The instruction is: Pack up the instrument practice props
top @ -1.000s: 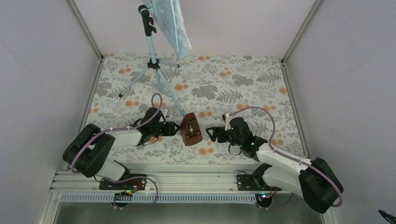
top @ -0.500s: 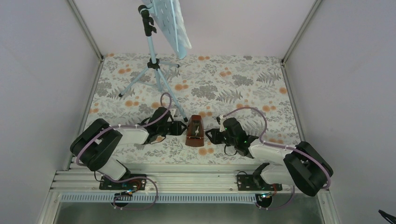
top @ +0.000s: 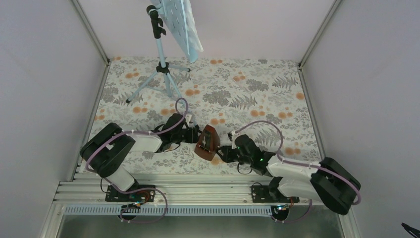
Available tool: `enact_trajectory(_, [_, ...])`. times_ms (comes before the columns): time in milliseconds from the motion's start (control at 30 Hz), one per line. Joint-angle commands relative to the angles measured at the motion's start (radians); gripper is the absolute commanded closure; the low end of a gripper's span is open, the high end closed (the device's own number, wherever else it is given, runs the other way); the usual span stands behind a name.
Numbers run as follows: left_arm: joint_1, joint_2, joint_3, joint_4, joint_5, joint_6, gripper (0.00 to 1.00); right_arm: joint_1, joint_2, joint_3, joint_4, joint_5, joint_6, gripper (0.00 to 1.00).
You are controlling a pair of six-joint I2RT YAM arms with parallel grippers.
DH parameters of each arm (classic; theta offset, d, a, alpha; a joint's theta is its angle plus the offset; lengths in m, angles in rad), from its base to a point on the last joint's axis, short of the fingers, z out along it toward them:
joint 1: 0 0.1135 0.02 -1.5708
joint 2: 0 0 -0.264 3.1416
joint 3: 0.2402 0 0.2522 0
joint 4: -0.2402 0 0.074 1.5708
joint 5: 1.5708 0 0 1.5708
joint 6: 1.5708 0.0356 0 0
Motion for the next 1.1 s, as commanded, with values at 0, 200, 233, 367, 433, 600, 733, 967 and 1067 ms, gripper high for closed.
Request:
enact_trajectory(0, [-0.015, -0.117, 0.005, 0.005, -0.057, 0.063, 0.4, 0.007, -0.158, -0.044, -0.019, 0.097, 0.046, 0.62])
enact_trajectory(200, [0.034, -0.354, 0.093, -0.238, -0.163, 0.224, 0.09, -0.04, -0.516, -0.1, -0.112, 0.112, -0.057, 0.32])
enact_trajectory(233, [0.051, -0.367, 0.128, -0.288, -0.157, 0.246, 0.08, -0.043, -0.546, -0.097, -0.115, 0.105, -0.088, 0.25])
enact_trajectory(367, [0.132, -0.38, 0.284, -0.46, -0.064, 0.335, 0.05, -0.045, -0.614, -0.072, -0.063, 0.045, -0.238, 0.0])
enact_trajectory(433, [0.166, -0.383, 0.374, -0.515, -0.028, 0.371, 0.05, -0.045, -0.624, -0.071, 0.023, -0.016, -0.34, 0.0])
enact_trajectory(600, [0.204, -0.472, 0.485, -0.441, 0.11, 0.381, 0.03, -0.044, -0.566, -0.068, 0.202, -0.114, -0.491, 0.0])
enact_trajectory(733, [0.206, -0.511, 0.516, -0.417, 0.117, 0.475, 0.01, -0.044, -0.476, -0.068, 0.35, -0.201, -0.595, 0.01])
enact_trajectory(967, [0.206, -0.604, 0.361, -0.364, 0.02, 0.641, 0.01, -0.044, -0.297, -0.024, 0.447, -0.239, -0.709, 0.0])
enact_trajectory(1067, [0.205, -0.603, 0.368, -0.386, -0.012, 0.67, 0.01, -0.044, -0.226, -0.009, 0.492, -0.228, -0.727, 0.0])
